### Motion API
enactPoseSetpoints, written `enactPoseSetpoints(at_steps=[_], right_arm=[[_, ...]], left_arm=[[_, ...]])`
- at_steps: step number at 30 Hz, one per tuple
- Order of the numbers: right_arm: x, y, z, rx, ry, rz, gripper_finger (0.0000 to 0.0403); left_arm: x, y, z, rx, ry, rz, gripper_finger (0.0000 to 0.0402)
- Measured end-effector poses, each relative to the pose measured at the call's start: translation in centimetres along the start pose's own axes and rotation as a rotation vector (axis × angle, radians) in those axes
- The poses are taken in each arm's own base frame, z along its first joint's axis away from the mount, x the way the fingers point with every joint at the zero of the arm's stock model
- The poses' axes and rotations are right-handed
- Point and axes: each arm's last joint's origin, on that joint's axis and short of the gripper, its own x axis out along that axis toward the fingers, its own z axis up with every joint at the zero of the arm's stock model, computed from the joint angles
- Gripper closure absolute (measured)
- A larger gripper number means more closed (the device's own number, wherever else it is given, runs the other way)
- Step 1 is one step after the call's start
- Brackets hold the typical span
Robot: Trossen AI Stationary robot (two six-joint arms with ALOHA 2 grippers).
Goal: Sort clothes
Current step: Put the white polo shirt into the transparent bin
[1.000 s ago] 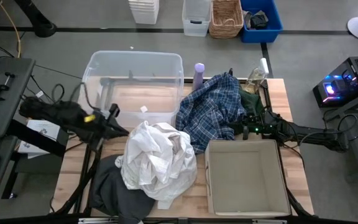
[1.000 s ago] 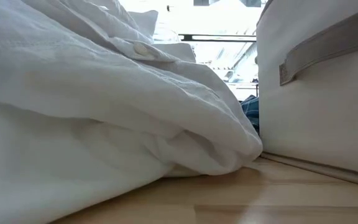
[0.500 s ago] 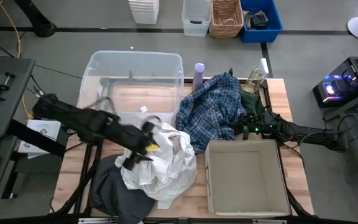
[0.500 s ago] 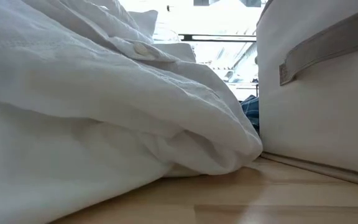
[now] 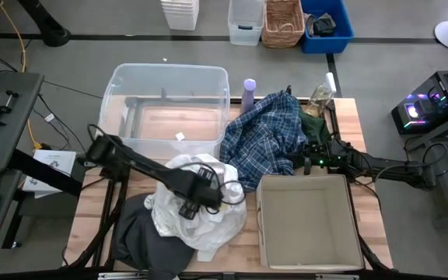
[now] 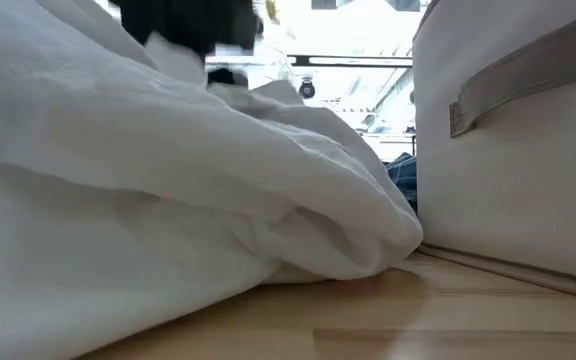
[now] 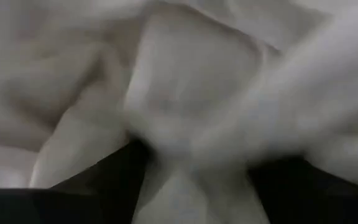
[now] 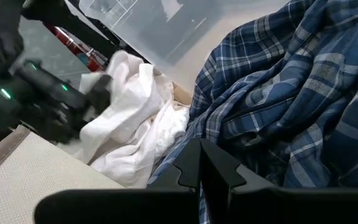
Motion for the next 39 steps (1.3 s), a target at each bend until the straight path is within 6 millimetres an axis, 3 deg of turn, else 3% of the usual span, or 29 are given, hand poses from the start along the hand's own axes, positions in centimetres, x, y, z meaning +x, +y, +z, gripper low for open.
enactPoseSetpoints(at_steps=[2,6,9,11,13,15,18,21,26,30,33,36,39], right_arm=[[0.0,0.0,0.0,0.000,0.000,0.000,0.0402],[0.0,0.0,0.0,0.000,0.000,-0.001,0.0402],[0.0,0.0,0.0,0.000,0.000,0.000,0.0402],[0.0,0.0,0.0,0.000,0.000,0.000,0.0402],[0.0,0.0,0.0,0.000,0.000,0.000,0.0402],[0.0,0.0,0.0,0.000,0.000,0.000,0.0402],[0.0,0.0,0.0,0.000,0.000,0.000,0.0402],[0.0,0.0,0.0,0.000,0.000,0.000,0.0402],[0.0,0.0,0.0,0.000,0.000,0.000,0.0402],[0.0,0.0,0.0,0.000,0.000,0.000,0.0402],[0.0,0.0,0.0,0.000,0.000,0.000,0.0402],[0.0,0.0,0.0,0.000,0.000,0.000,0.0402],[0.0,0.0,0.0,0.000,0.000,0.000,0.0402]], left_arm=[[1.8,-0.5,0.4,0.016,0.050,-0.014,0.0198],[3.5,-1.2,0.8,0.019,0.082,-0.106,0.0366],[1.7,-0.9,1.2,-0.012,0.020,-0.127,0.0385],[-2.6,-0.5,1.8,-0.022,-0.140,-0.131,0.0392],[-9.3,0.7,1.3,-0.041,-0.383,-0.107,0.0393],[-15.9,1.8,-0.7,-0.061,-0.606,-0.034,0.0394],[-23.7,3.6,-4.9,-0.135,-0.857,0.149,0.0394],[-30.2,5.0,-10.5,-0.220,-1.072,0.404,0.0394],[-37.1,7.3,-18.4,-0.406,-1.256,0.942,0.0394],[-40.4,9.3,-21.9,-0.539,-1.225,1.362,0.0394],[-41.2,10.3,-23.3,-0.593,-1.087,1.577,0.0394],[-40.5,11.4,-23.9,-0.653,-0.840,1.634,0.0394],[-38.5,12.8,-23.6,-0.682,-0.630,1.568,0.0395]])
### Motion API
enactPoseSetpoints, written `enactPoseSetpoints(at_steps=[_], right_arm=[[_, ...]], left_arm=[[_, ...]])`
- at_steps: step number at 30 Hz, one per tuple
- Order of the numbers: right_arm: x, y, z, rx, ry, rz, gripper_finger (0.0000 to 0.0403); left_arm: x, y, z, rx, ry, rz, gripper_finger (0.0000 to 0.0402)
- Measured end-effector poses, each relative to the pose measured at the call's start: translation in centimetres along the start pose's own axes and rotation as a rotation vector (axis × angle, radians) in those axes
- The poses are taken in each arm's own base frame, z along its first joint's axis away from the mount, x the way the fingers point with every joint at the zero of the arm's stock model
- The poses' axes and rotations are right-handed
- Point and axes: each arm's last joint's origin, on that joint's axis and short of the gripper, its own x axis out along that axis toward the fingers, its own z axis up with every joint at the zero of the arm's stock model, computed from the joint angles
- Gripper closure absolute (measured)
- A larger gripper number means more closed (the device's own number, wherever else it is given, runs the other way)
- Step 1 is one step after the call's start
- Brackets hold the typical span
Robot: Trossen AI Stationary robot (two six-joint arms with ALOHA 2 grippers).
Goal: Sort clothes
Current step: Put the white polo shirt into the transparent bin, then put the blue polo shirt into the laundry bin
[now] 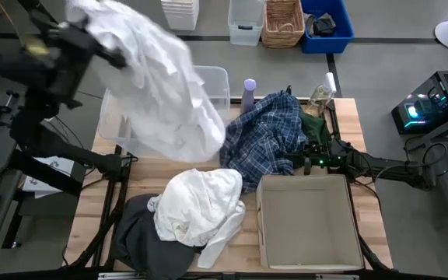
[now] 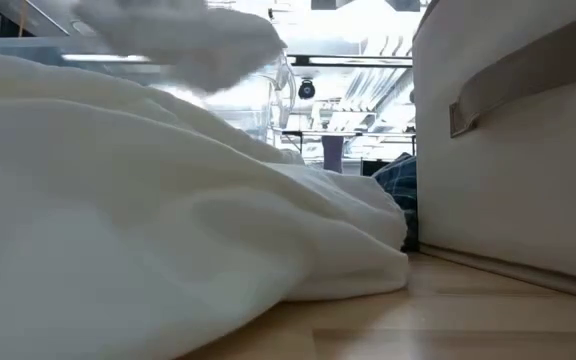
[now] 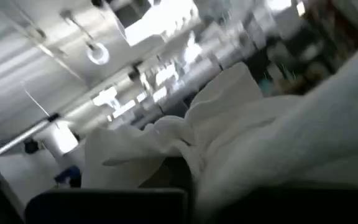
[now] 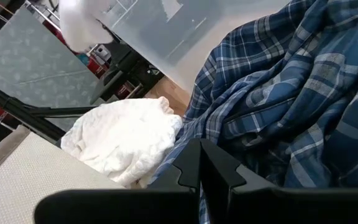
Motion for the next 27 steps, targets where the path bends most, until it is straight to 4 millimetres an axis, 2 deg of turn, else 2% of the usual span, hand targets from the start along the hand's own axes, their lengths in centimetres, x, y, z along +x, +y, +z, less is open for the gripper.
enactPoseSetpoints(at_steps=[3,9,12,14,21,24,27], right_arm=[[0.0,0.0,0.0,0.000,0.000,0.000,0.0402],[0.0,0.0,0.0,0.000,0.000,0.000,0.0402],[0.0,0.0,0.0,0.000,0.000,0.000,0.0402],[0.0,0.0,0.0,0.000,0.000,0.000,0.0402],[0.0,0.0,0.0,0.000,0.000,0.000,0.0402],[0.0,0.0,0.0,0.000,0.000,0.000,0.0402],[0.0,0.0,0.0,0.000,0.000,0.000,0.0402]], left_arm=[[0.9,-3.0,-2.0,0.005,0.100,-0.139,0.0395],[1.1,-10.9,-7.2,-0.050,0.375,-0.557,0.0396],[1.1,-14.7,-9.4,0.021,0.472,-0.656,0.0385],[1.2,-16.1,-10.1,0.012,0.504,-0.666,0.0360],[1.2,-17.5,-10.1,-0.200,0.567,-0.806,0.0238],[1.1,-16.6,-9.4,-0.322,0.564,-0.863,0.0196],[0.9,-14.9,-8.0,-0.397,0.492,-0.941,0.0169]])
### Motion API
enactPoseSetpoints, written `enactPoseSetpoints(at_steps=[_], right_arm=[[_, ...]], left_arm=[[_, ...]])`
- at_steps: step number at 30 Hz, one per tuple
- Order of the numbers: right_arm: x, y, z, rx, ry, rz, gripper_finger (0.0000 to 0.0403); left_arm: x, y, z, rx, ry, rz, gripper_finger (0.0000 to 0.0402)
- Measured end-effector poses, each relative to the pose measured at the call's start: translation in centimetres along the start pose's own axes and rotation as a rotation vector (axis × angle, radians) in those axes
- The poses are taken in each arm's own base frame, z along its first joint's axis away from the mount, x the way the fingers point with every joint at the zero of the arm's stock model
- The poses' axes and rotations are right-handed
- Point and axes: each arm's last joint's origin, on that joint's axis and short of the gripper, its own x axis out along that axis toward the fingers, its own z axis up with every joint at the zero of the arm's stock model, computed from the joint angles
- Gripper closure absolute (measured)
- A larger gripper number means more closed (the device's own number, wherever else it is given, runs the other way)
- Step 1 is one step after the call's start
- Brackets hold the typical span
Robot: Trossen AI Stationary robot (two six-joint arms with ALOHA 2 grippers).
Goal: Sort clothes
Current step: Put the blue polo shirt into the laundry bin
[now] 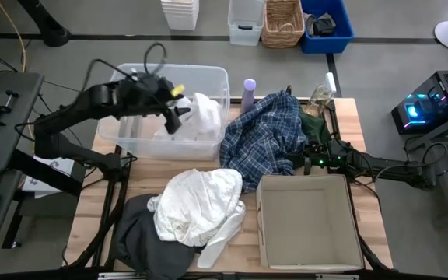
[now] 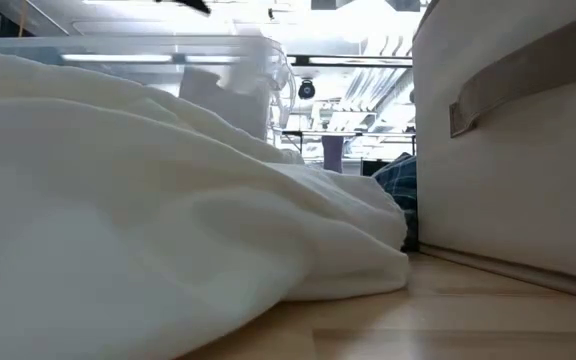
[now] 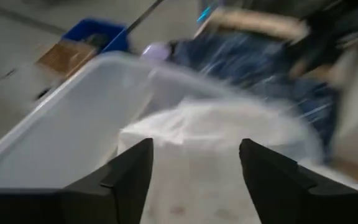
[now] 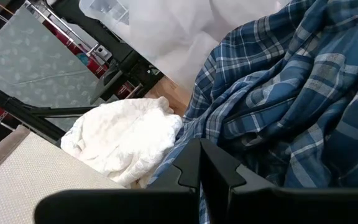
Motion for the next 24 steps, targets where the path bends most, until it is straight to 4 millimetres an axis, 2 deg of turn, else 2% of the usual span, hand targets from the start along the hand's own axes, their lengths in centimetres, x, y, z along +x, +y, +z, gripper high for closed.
enactPoseSetpoints(at_steps=[6,10,14,16,20,24], right_arm=[[0.0,0.0,0.0,0.000,0.000,0.000,0.0402],[0.0,0.0,0.0,0.000,0.000,0.000,0.0402],[0.0,0.0,0.0,0.000,0.000,0.000,0.0402],[0.0,0.0,0.0,0.000,0.000,0.000,0.0402],[0.0,0.0,0.0,0.000,0.000,0.000,0.0402],[0.0,0.0,0.0,0.000,0.000,0.000,0.0402]], left_arm=[[-4.0,0.0,1.9,-0.017,-0.134,-0.274,0.0157],[-6.1,-0.8,1.6,-0.011,-0.165,-0.504,0.0157],[-7.7,-1.6,0.9,0.042,-0.164,-0.614,0.0156],[-8.3,-2.0,0.3,0.065,-0.182,-0.650,0.0156],[-9.0,-2.7,-0.4,-0.017,-0.306,-0.732,0.0156],[-8.0,-3.6,-1.0,-0.162,-0.515,-0.735,0.0156]])
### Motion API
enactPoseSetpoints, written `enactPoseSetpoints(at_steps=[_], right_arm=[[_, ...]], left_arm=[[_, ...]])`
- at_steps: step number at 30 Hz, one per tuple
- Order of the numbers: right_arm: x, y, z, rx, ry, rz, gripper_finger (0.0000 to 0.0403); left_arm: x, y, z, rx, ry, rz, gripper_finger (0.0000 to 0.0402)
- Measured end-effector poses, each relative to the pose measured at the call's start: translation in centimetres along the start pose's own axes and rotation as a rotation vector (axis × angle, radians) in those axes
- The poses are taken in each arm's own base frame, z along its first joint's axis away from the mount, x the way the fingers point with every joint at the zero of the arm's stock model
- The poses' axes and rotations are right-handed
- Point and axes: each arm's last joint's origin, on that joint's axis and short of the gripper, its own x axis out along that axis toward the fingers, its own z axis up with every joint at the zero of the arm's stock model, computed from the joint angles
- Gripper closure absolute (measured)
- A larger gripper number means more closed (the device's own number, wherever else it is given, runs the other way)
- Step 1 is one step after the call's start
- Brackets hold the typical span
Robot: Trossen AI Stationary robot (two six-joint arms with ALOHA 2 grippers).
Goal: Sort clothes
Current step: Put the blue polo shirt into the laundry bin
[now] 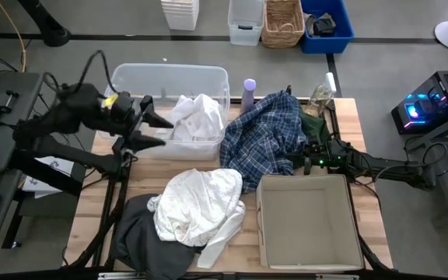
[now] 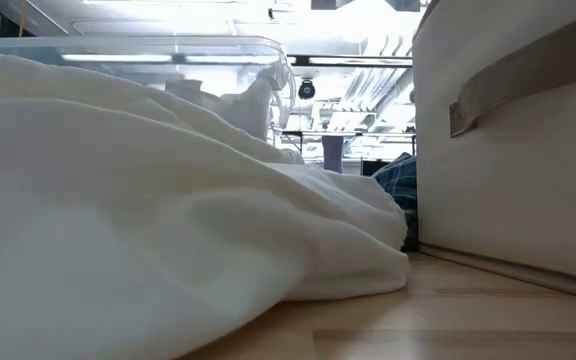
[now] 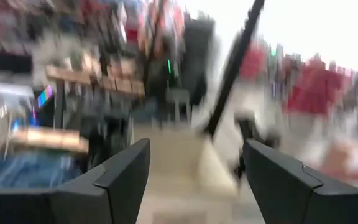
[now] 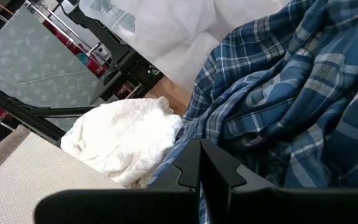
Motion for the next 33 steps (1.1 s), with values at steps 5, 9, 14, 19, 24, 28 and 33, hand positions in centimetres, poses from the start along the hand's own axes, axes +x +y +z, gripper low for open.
enactPoseSetpoints(at_steps=[5,9,14,19,24,28,33], right_arm=[[0.0,0.0,0.0,0.000,0.000,0.000,0.0402],[0.0,0.0,0.3,0.037,-0.064,-0.033,0.0402],[-0.6,1.7,2.7,0.363,-0.337,0.164,0.0402],[-3.2,5.2,6.1,0.220,-0.599,0.567,0.0402],[-2.5,7.5,9.4,0.123,-0.424,0.207,0.0402],[-1.3,9.1,12.0,-0.068,-0.073,-0.146,0.0374],[2.4,9.9,14.7,-0.244,0.214,-0.366,0.0275]], left_arm=[[2.6,1.2,-2.3,-0.064,-0.279,0.087,0.0156],[4.0,1.8,-2.1,-0.095,-0.437,0.189,0.0156],[4.6,1.8,-1.1,-0.104,-0.474,0.237,0.0156],[4.3,1.6,0.0,0.001,-0.498,0.281,0.0156],[3.4,1.5,0.7,0.073,-0.503,0.338,0.0156],[2.0,1.4,1.3,0.101,-0.495,0.361,0.0156],[0.7,1.5,0.8,0.133,-0.407,0.400,0.0156]])
